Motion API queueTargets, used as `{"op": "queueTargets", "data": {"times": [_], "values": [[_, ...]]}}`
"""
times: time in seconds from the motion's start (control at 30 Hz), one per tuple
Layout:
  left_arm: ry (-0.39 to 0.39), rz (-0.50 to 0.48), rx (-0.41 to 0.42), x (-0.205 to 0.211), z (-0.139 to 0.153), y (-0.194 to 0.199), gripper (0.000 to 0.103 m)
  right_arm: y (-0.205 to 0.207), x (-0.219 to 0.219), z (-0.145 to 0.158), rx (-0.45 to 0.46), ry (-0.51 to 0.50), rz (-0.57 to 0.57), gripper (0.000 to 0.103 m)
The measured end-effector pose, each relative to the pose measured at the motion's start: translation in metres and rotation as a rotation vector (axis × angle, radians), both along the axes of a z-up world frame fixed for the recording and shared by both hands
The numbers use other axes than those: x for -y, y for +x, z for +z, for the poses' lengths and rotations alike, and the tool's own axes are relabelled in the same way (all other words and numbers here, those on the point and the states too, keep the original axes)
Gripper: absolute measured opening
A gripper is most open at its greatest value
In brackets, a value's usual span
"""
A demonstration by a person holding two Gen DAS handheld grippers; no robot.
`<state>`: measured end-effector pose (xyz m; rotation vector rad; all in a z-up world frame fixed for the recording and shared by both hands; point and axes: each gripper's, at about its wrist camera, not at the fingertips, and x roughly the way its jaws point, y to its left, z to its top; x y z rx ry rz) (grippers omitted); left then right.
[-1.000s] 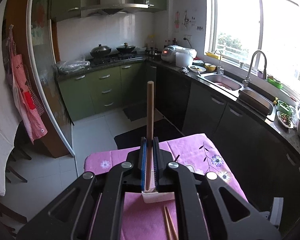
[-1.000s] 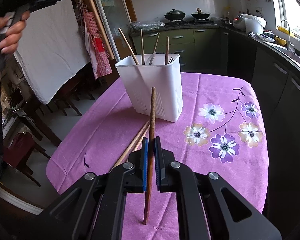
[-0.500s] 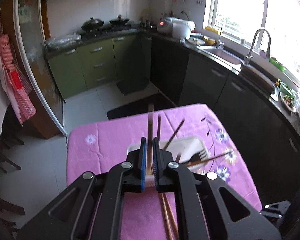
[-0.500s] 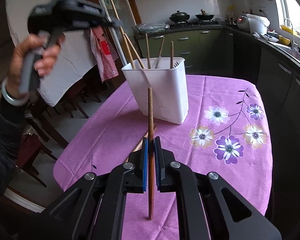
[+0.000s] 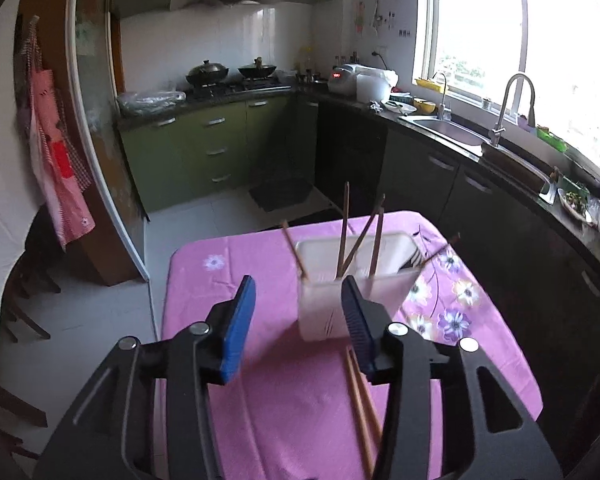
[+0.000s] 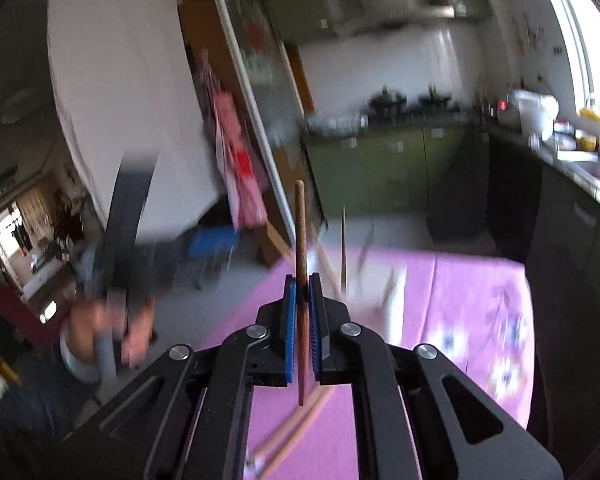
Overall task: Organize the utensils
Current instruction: 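Lower the chopstick into the holder and open the right tool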
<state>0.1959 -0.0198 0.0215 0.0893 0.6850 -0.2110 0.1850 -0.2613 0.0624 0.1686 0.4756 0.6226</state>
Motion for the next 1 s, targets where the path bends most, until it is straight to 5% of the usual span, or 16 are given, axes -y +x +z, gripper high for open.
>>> {"op": "queueTargets", "data": {"times": [0.1,0.27,0.67,0.8,1.0], "values": [[0.006,-0.006,-0.007,-0.008,-0.006,-0.018,0.043,0.028,-0.006,0.032,0.054,0.02,-0.052,0.007],[0.008,-0.012,-0.035,-0.02,-0.019,-0.038,0.043,0.065,-0.028,0.038,0.082,-0.077,-0.161,0.007],[0.012,-0.023,-0.116,-0.024,-0.052,-0.043,0.043,0.126,-0.06,-0.043,-0.056,-0.209,-0.199,0.007],[0.016,-0.037,-0.145,-0.016,-0.059,-0.043,0.043,0.125,-0.066,-0.052,-0.069,-0.235,-0.192,0.011],[0.019,-0.058,-0.19,0.001,-0.071,-0.042,0.043,0.064,-0.045,-0.018,0.029,-0.176,-0.159,0.021]]}}
